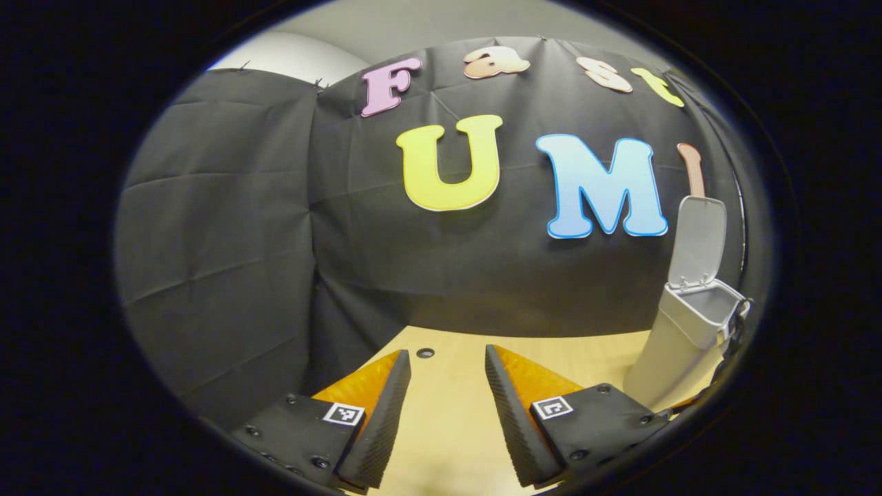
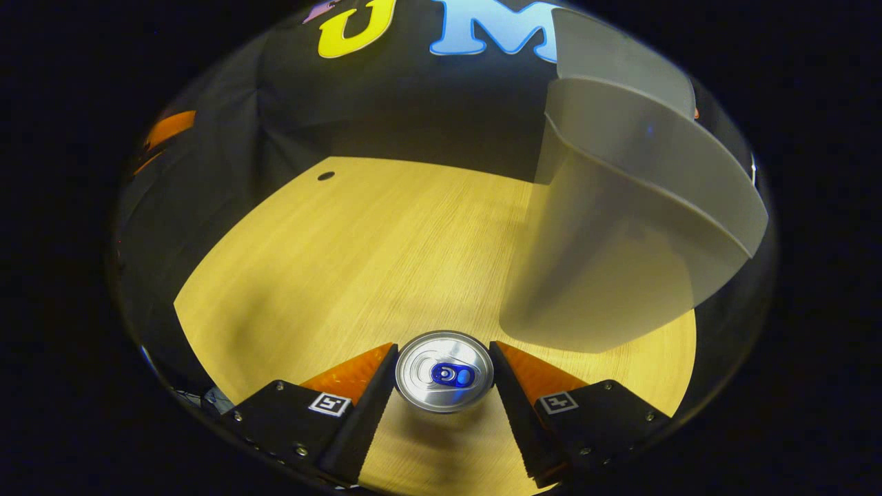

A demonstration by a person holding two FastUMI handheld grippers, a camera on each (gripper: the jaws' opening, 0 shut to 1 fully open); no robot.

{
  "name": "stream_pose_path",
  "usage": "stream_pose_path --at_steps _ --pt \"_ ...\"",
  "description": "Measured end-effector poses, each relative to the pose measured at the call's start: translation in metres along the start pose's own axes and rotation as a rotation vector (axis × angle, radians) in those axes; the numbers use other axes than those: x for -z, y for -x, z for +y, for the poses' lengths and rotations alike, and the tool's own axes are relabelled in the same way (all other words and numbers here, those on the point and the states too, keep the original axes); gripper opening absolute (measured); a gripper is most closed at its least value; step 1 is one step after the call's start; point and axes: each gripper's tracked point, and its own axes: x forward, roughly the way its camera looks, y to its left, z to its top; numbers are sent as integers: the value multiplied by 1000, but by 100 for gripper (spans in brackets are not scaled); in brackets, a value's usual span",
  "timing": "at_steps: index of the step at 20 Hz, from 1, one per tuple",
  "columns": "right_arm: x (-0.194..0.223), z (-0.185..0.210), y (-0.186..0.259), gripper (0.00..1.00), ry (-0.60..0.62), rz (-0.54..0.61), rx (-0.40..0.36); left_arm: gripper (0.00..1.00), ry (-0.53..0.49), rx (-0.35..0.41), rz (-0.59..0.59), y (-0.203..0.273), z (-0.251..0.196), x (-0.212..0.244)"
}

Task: Press the lid of the desktop garbage bin to open it, pick up the crumpled paper on the desktop and throw it into the bin, then pick up the pop can on the desktop and drop it into the bin, and finally close the garbage bin lid.

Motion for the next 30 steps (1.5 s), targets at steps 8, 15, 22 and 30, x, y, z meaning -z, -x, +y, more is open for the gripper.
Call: stream_pose_path --at_steps 8,15,22,30 --pt "-73 9 48 83 -81 -209 -36 74 14 37 4 2 -15 -1" --pt "-94 11 73 83 -151 -266 -66 81 -3 38 6 9 -14 -1" --pt "-163 -14 124 83 -106 -436 -33 81 15 52 15 13 -24 2" --pt "-223 -67 164 83 -78 -611 74 81 26 44 8 17 -24 -3"
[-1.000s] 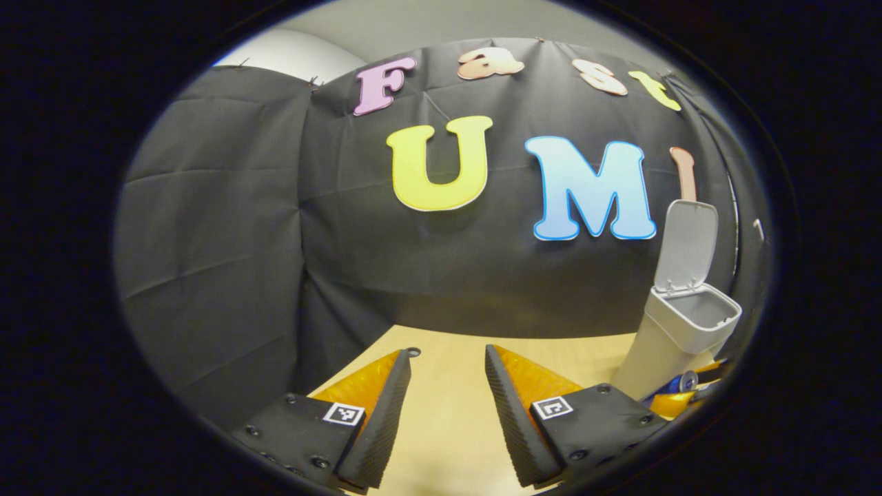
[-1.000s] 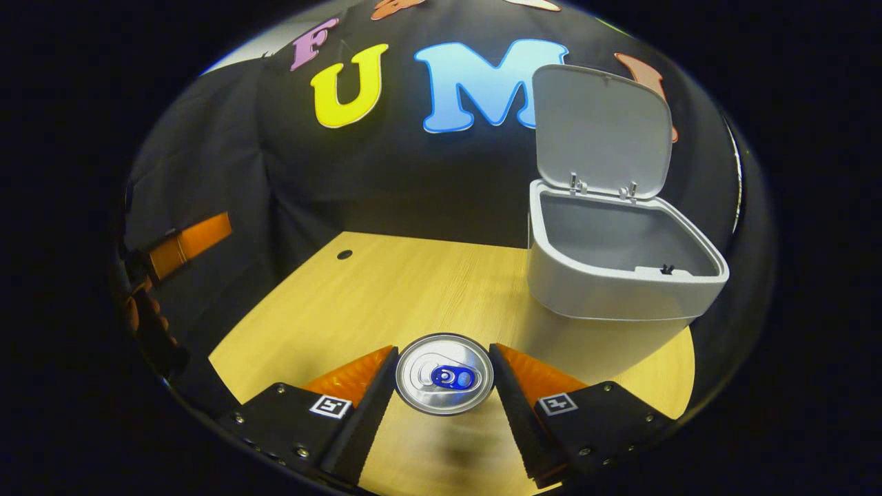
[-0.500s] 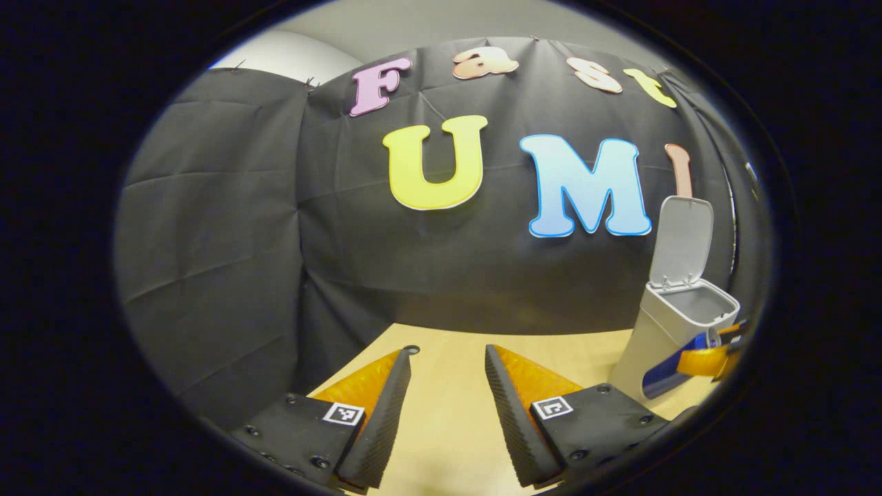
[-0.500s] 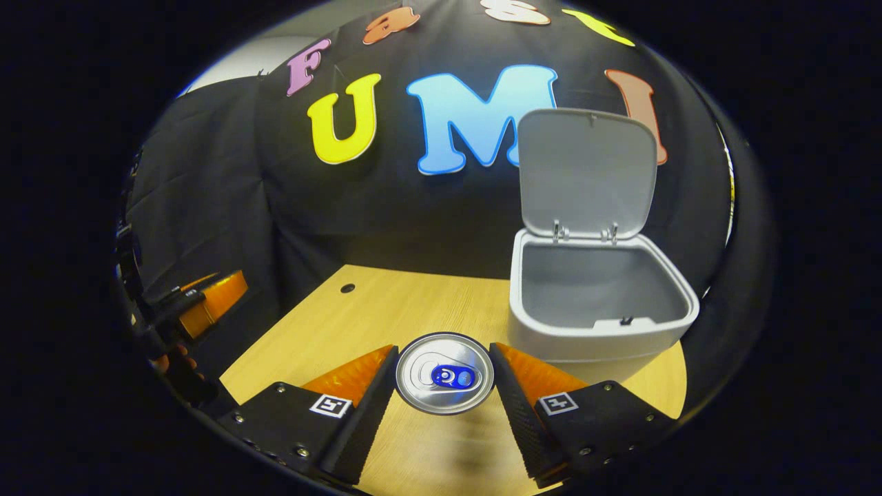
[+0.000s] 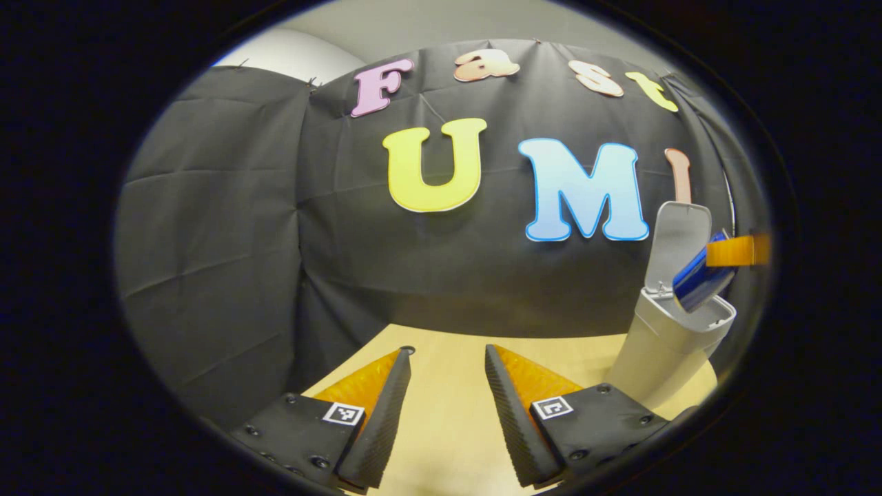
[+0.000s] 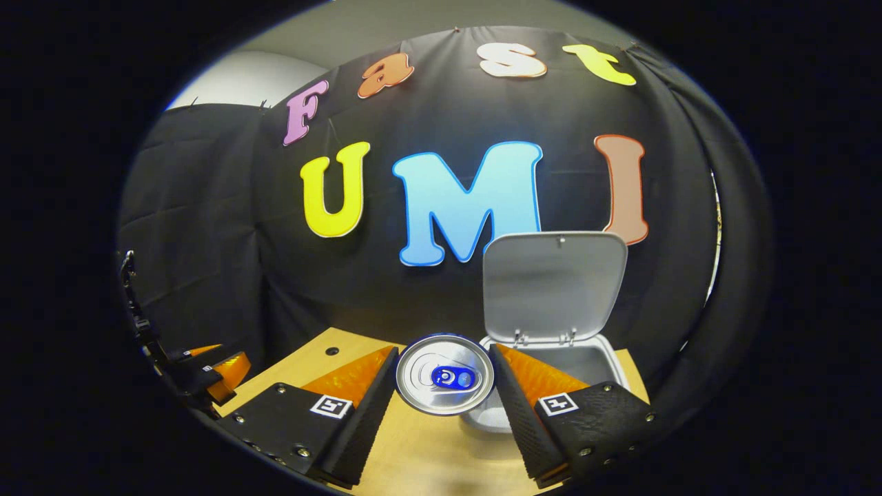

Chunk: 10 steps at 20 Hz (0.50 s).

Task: Press the lid of the desktop garbage bin to open it, pick up the crumpled paper on the desktop and throw it into the bin, then pick up the pop can on the desktop and drop it into the bin, and finally close the garbage bin lid.

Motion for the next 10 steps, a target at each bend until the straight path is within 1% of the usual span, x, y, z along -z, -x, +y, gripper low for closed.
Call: stream_pose_path --at_steps 3,6,7,8,9,10 --pt "-9 -31 -8 83 34 -17 63 81 11 -11 6 0 4 3" --pt "1 -58 -14 83 44 19 120 81 16 -22 13 1 8 6" --pt "7 -65 -15 83 45 33 138 74 17 -27 13 1 8 7" --pt "10 -73 -16 83 44 42 153 74 17 -32 13 1 10 7" --pt "14 -80 -16 83 42 53 167 81 16 -37 14 1 11 7" --pt "17 -85 -16 83 38 62 177 81 16 -40 14 2 12 7"
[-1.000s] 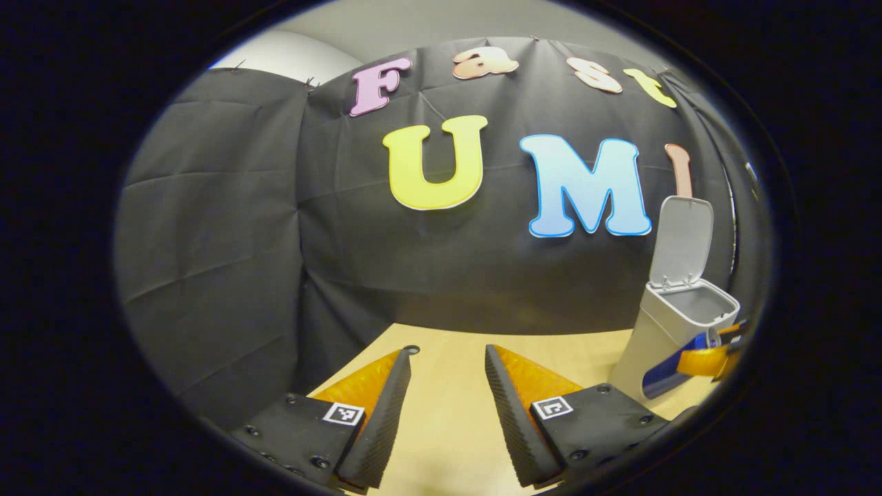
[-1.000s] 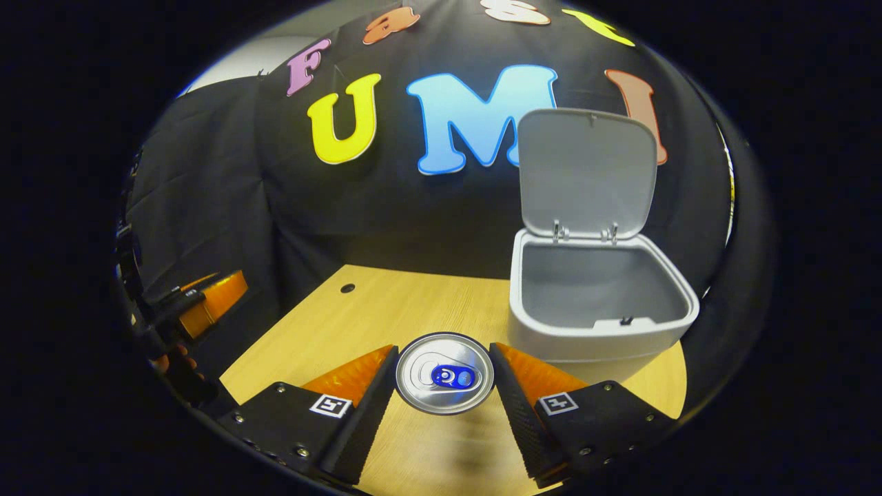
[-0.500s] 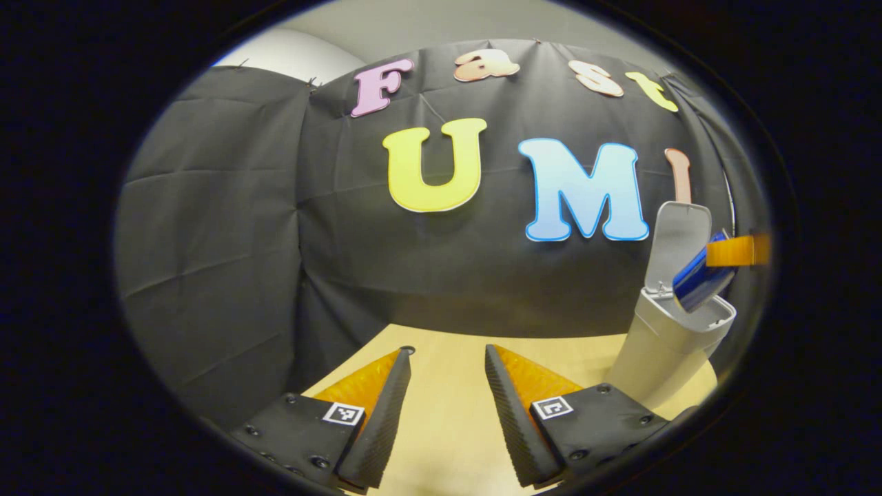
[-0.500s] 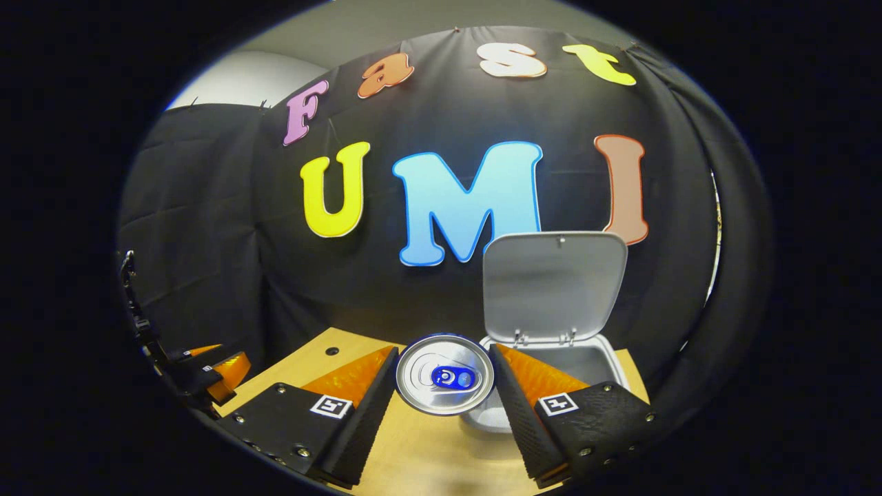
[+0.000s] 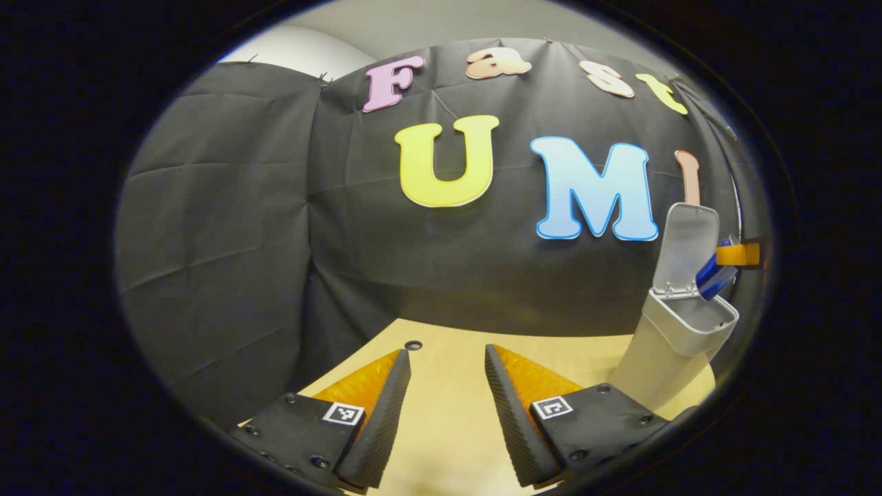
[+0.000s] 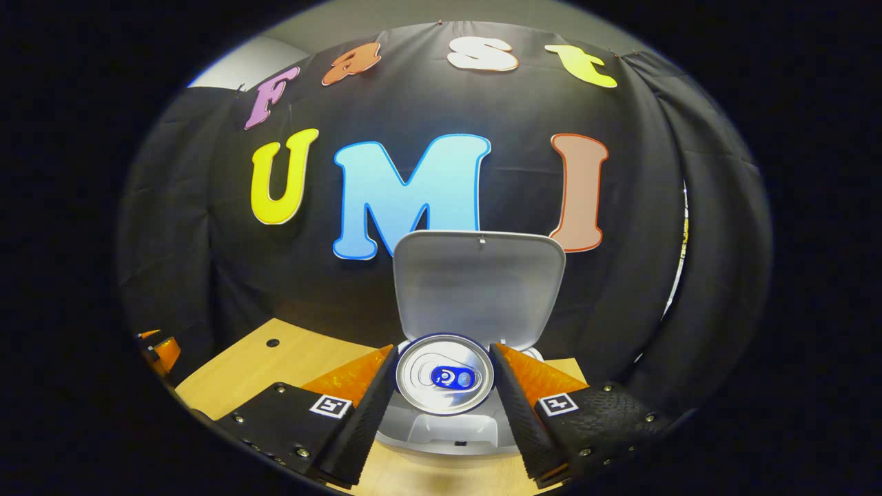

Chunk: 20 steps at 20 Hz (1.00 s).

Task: Press the lid of the desktop garbage bin to open it, pick up the crumpled paper on the desktop and throw it into the bin, then pick up the pop can on the desktop and drop it into the bin, and finally close the garbage bin lid.

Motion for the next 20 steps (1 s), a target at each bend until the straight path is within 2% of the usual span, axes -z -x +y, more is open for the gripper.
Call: stream_pose_path --at_steps 1,3,4,5,6,11,13,15,20 --pt "4 -4 -2 83 -4 9 7 74 0 -3 0 0 1 0" --pt "9 -10 -6 83 -12 26 21 74 1 -5 0 0 0 1" --pt "15 -12 -8 83 -15 43 25 81 2 -5 0 -1 -1 1" --pt "23 -14 -11 83 -18 62 28 81 0 -4 0 -2 -3 1" --pt "31 -14 -13 83 -20 82 31 74 -4 -2 0 -2 -5 2" --pt "67 -20 -21 85 -37 177 47 74 -12 15 9 -2 -14 7" --pt "70 -22 -20 86 -46 183 55 74 -10 16 11 -3 -14 7" --pt "67 -26 -19 96 -50 175 66 74 -12 18 11 -4 -16 8" --pt "60 -29 -15 97 -66 161 70 74 -10 29 16 -3 -19 9"
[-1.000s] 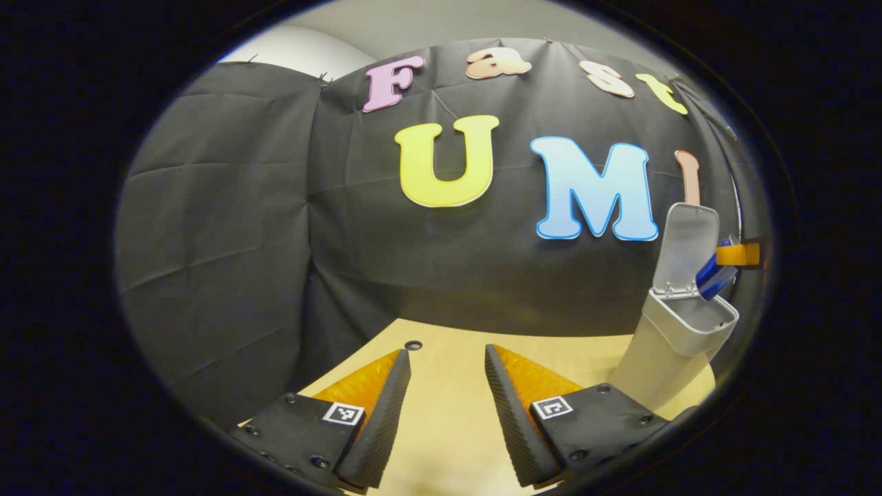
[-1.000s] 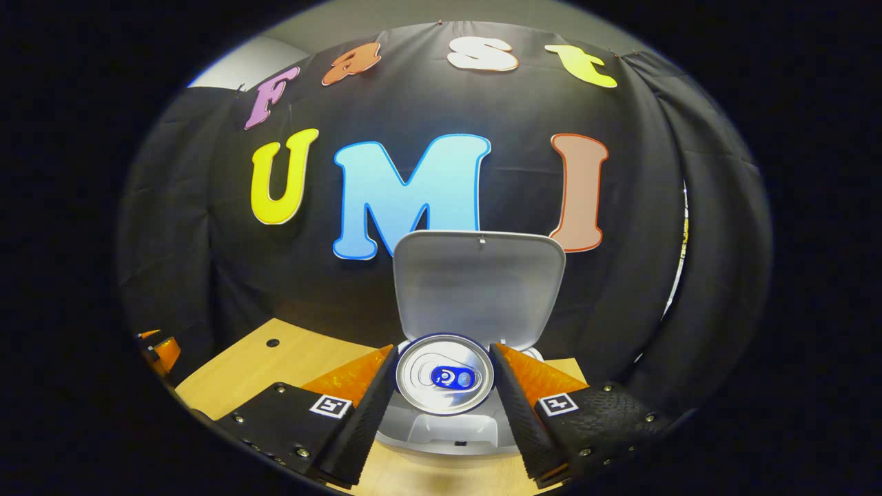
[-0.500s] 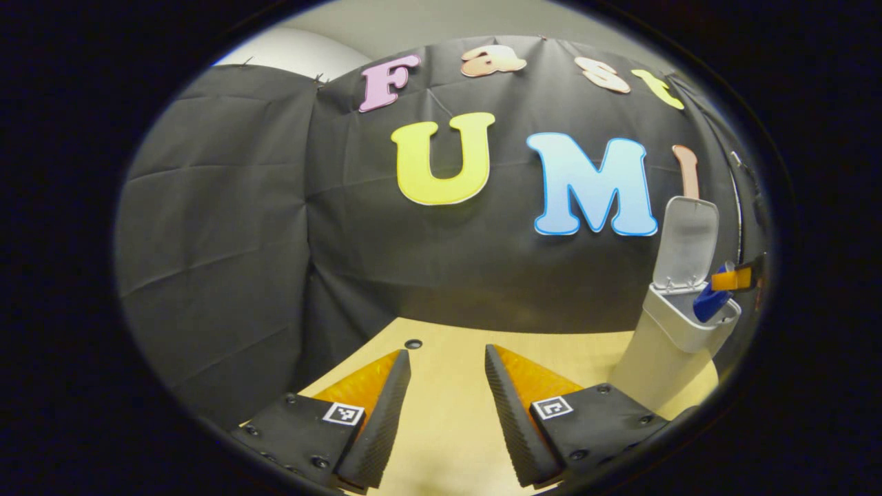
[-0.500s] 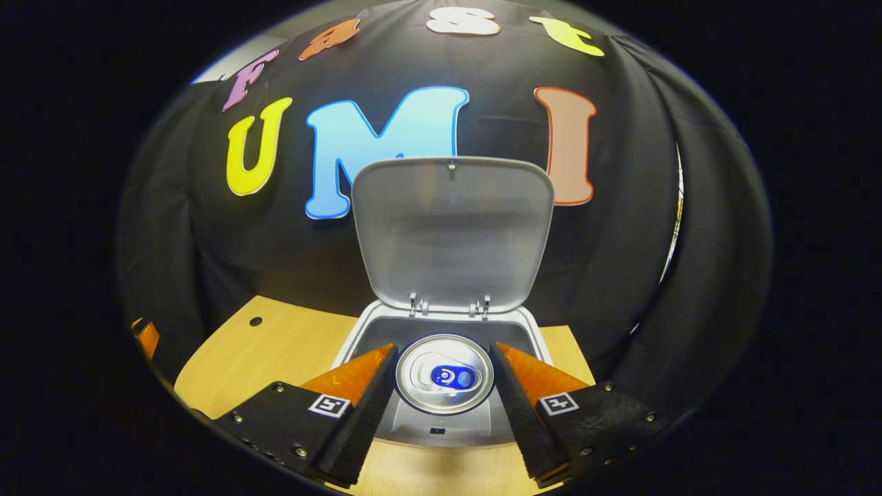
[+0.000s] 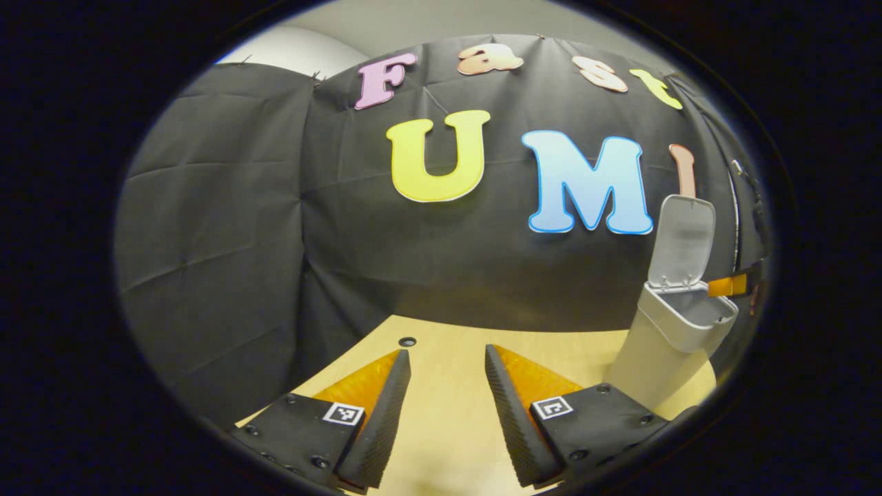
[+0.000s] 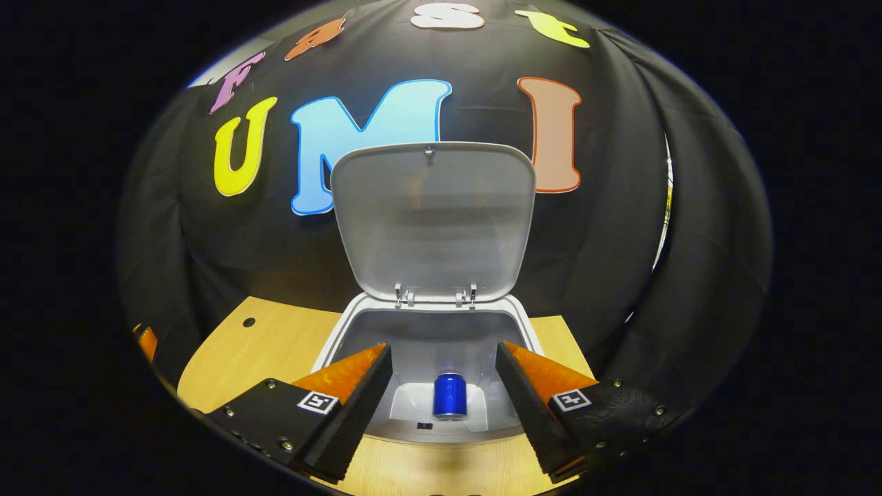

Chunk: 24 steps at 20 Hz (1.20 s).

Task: Press the lid of the desktop garbage bin to open it, pick up the crumpled paper on the desktop and throw it into the bin, then pick up the pop can on the desktop and drop it into the bin, and finally close the garbage bin lid.

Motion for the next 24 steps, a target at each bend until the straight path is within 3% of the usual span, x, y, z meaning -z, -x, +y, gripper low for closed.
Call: stream_pose_path --at_steps 1,2,5,6,7,8,11,12,13,16,17,18,24 --pt "-1 0 2 97 -1 -2 0 81 0 3 1 0 0 0" --pt "-4 0 4 96 -1 -6 -1 74 -2 6 1 1 -2 0" --pt "-19 0 12 97 0 -39 -7 74 -6 13 2 0 -2 0" --pt "-26 0 15 96 -1 -53 -8 81 -8 14 2 0 -1 -1" --pt "-35 0 17 96 -1 -70 -9 74 -7 15 2 1 -1 0" --pt "-44 0 20 96 -2 -89 -10 81 -6 15 4 1 -1 1" --pt "-78 8 24 96 -3 -150 -15 81 -10 16 5 3 1 3" --pt "-90 9 26 96 -1 -174 -15 74 -13 16 6 4 1 3" --pt "-103 9 28 96 2 -197 -17 81 -14 15 7 3 2 4" --pt "-136 11 31 96 3 -257 -13 81 -1 12 10 7 4 6" --pt "-145 10 31 96 1 -276 -10 74 3 7 12 8 6 7" --pt "-154 11 31 92 0 -292 -8 74 6 4 14 9 7 8" --pt "-190 11 22 96 -8 -348 -1 74 11 -25 23 13 21 13"
